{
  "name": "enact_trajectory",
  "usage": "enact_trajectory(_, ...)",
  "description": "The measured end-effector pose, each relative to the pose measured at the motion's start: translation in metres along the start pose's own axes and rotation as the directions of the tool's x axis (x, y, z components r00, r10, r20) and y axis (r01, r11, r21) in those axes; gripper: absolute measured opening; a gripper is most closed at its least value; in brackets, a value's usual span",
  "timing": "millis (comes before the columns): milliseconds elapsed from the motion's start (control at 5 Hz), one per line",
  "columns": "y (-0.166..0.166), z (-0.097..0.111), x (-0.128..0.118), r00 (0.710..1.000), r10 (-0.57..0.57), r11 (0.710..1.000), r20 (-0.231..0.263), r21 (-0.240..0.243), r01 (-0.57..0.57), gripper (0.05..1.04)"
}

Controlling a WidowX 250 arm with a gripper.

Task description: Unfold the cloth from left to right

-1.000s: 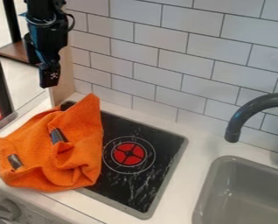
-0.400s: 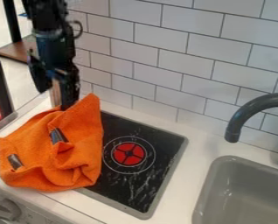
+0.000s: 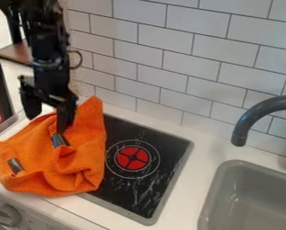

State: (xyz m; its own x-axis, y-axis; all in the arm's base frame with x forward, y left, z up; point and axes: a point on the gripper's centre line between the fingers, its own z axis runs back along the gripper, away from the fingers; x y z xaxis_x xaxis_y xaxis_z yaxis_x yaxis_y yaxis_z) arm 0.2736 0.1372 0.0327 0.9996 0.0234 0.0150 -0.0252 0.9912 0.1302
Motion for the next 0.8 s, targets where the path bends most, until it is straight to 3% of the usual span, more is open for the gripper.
enact_trajectory(200,0.003,-0.003,0.001,1.000,0.021,1.000,0.007,0.021,-0.021,0.999)
enact_trajectory(800,-0.003,-0.032,0.006,0.997,0.049,0.999,-0.062,0.012,-0.048,0.999)
